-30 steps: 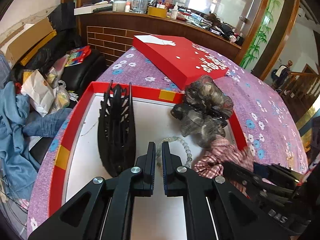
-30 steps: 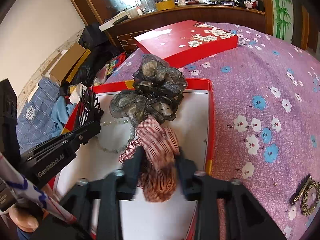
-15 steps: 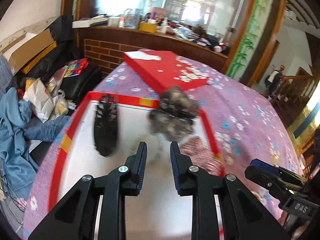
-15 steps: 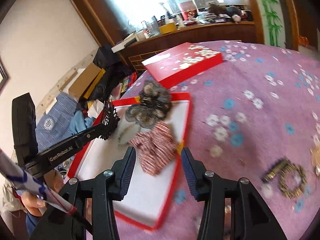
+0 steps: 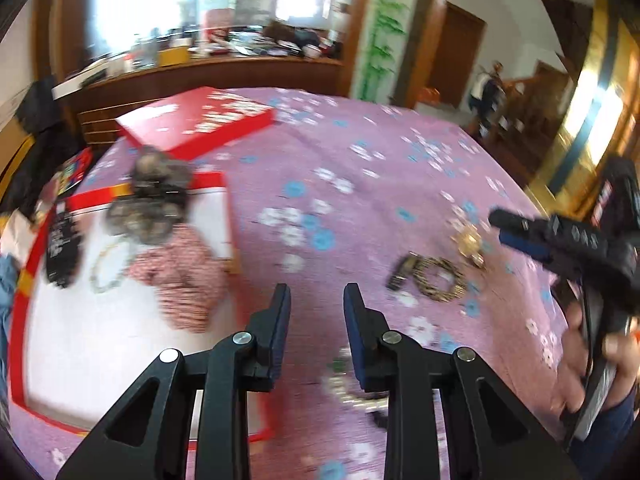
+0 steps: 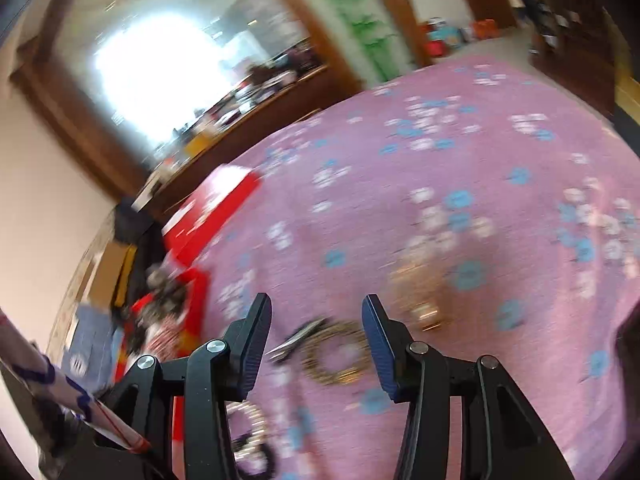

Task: Organize jewelry
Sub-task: 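Move the left gripper to the black barrette while the right approaches the clear flower earrings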

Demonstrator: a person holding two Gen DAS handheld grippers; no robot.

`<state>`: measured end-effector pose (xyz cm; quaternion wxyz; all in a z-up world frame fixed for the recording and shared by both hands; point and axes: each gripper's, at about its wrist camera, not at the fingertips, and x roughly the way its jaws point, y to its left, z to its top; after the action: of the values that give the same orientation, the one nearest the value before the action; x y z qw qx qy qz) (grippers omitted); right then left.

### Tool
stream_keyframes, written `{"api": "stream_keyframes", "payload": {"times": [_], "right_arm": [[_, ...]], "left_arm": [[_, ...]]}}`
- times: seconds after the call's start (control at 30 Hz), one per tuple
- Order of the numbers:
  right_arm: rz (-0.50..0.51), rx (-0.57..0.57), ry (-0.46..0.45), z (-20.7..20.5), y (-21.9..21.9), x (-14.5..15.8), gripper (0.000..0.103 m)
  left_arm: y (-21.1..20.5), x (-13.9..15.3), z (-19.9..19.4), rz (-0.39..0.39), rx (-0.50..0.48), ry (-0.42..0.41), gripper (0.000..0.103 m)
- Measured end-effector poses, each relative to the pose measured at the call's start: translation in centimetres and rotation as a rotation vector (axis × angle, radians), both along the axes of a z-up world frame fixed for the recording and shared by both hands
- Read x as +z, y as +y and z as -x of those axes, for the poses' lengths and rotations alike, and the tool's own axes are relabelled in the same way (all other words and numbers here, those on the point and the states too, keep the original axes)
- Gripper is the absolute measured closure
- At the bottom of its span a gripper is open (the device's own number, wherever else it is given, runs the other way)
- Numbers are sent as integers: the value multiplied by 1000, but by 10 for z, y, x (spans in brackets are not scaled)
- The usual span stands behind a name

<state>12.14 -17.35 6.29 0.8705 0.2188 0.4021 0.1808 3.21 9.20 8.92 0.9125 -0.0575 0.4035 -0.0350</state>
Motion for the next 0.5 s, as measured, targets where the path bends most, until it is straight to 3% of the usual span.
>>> {"api": "stream_keyframes", "payload": {"times": [0.17, 0.33, 0.5], "right_arm": [[15, -111, 24, -12, -32, -8, 50], [-38, -100, 73, -18, -38, -16, 47], [-49, -111, 67, -14, -43, -14, 47]], "left_arm": [[-42, -10, -24, -25, -99, 46, 75], [-72, -31, -62, -51, -222, 165, 75], [-92, -49, -76, -171, -259, 188, 75]]}}
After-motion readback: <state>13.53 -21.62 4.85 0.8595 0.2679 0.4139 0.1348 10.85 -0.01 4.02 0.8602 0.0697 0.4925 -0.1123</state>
